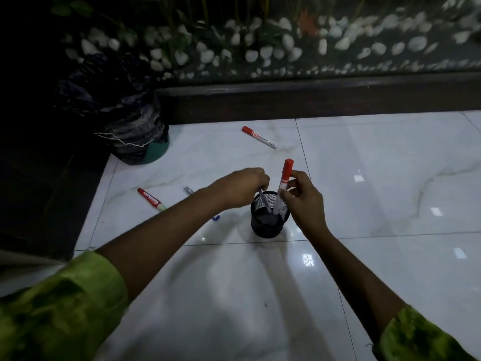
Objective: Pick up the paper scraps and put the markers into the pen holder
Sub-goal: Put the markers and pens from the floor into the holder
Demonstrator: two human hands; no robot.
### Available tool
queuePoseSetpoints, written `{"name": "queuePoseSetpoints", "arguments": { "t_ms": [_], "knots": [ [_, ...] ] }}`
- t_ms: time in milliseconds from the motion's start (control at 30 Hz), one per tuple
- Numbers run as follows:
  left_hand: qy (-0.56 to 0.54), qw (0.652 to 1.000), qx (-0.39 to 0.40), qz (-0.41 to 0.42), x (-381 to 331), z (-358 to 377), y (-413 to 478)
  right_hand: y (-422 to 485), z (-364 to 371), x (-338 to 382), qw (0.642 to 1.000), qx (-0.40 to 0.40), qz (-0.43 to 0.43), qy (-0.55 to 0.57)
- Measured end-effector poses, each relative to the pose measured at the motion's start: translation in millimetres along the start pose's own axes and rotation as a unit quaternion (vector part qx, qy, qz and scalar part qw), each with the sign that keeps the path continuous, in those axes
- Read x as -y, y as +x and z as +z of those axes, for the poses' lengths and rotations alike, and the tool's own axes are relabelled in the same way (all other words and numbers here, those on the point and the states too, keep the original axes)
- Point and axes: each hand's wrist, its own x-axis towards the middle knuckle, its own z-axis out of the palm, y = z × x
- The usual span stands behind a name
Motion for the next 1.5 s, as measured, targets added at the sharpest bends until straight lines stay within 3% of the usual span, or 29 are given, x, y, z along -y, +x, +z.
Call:
{"name": "queuePoseSetpoints", "arguments": {
  "t_ms": [167,267,400,500,600,700,800,867,933,1067,1167,1233,1333,1500],
  "knots": [
    [-0.087,0.994,0.006,-0.068,5.6,13.2,-0.4,-4.5,19.0,-18.3,0.995,-0.007,0.019,-0.101],
    [-0.147,0.984,-0.016,-0.1,19.8,5.4,-8.5,-6.2,20.3,-10.9,0.997,-0.027,0.041,-0.062],
    [-0.197,0.969,-0.061,-0.135,41.6,-15.8,-30.7,-2.4,20.6,22.0,0.999,-0.043,0.009,-0.001],
    [-0.214,0.961,-0.081,-0.154,62.5,-29.7,-56.6,-1.3,31.9,58.8,0.999,-0.004,-0.039,0.027],
    [-0.226,0.95,-0.109,-0.188,95.1,-27.3,-86.0,6.2,64.8,87.6,0.994,0.086,-0.065,0.018],
    [-0.168,0.952,-0.087,-0.24,131.3,-4.0,-100.9,17.3,109.3,86.7,0.969,0.206,-0.061,-0.121],
    [-0.011,0.961,0.037,-0.274,166.6,27.1,-107.5,15.6,151.6,69.2,0.903,0.304,-0.073,-0.294],
    [0.093,0.958,0.075,-0.262,183.2,48.1,-109.0,9.4,172.7,54.2,0.856,0.334,-0.076,-0.388],
    [0.135,0.958,0.073,-0.243,190.3,63.5,-108.9,2.3,185.0,41.5,0.829,0.329,-0.079,-0.445],
    [0.188,0.967,-0.034,-0.17,201.7,81.2,-106.0,-4.0,192.4,28.7,0.83,0.29,-0.124,-0.46],
    [0.128,0.975,-0.038,-0.177,199.1,73.2,-103.3,-2.5,187.7,28.8,0.862,0.266,-0.123,-0.413],
    [0.035,0.969,-0.12,-0.213,190.0,55.1,-99.6,1.7,180.1,36.1,0.895,0.239,-0.119,-0.357],
    [-0.189,0.928,-0.224,-0.23,168.2,16.9,-94.3,10.1,154.5,57.0,0.932,0.205,-0.118,-0.274],
    [-0.436,0.849,-0.252,-0.159,118.4,-50.0,-89.0,21.4,77.5,98.9,0.975,0.145,-0.086,-0.144]
  ]
}}
